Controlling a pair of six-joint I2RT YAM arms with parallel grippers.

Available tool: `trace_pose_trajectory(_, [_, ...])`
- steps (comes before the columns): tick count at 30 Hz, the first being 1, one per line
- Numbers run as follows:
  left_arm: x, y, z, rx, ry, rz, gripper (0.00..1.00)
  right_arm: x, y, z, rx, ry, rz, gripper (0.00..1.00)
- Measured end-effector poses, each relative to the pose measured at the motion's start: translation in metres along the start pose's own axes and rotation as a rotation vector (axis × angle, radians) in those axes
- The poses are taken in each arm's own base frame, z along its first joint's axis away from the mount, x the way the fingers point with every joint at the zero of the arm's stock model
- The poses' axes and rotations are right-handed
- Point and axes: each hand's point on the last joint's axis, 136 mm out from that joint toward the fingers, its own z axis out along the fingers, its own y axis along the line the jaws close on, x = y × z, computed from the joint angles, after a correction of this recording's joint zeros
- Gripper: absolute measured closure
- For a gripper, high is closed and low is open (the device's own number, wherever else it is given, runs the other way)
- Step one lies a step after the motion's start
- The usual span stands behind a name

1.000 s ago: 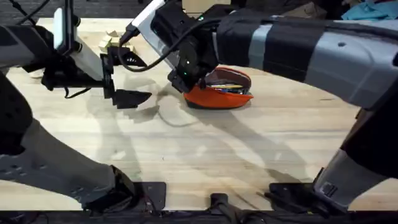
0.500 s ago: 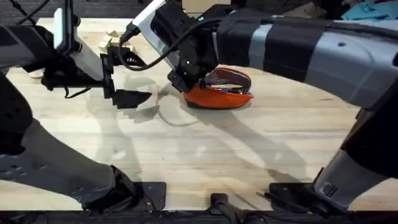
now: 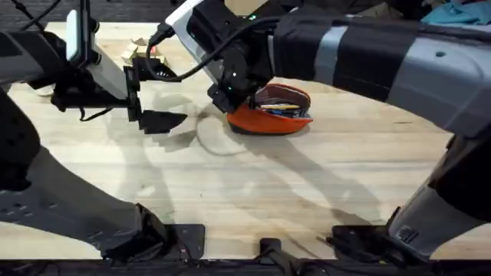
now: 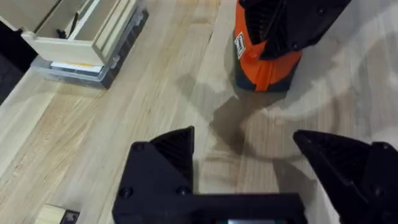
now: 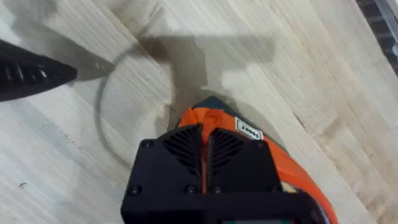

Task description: Unzip the bag, pick up the pens from the table one at a time and place them inside, then zip the bag closed.

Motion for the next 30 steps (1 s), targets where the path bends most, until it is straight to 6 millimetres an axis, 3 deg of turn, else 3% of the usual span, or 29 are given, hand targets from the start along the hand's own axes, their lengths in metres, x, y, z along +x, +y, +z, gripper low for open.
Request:
trace_pose_trajectory(12, [-0.005, -0.008, 0.003, 0.03, -0.01, -0.076, 0.008, -0.012, -0.003, -0.02, 0.0, -0.067, 0.135, 0.968])
trace_pose_trajectory(30, [-0.025, -0.028, 0.041, 0.173, -0.009, -0.176, 0.007, -0.014, -0.01, -0.021, 0.018, -0.082, 0.357, 0.967])
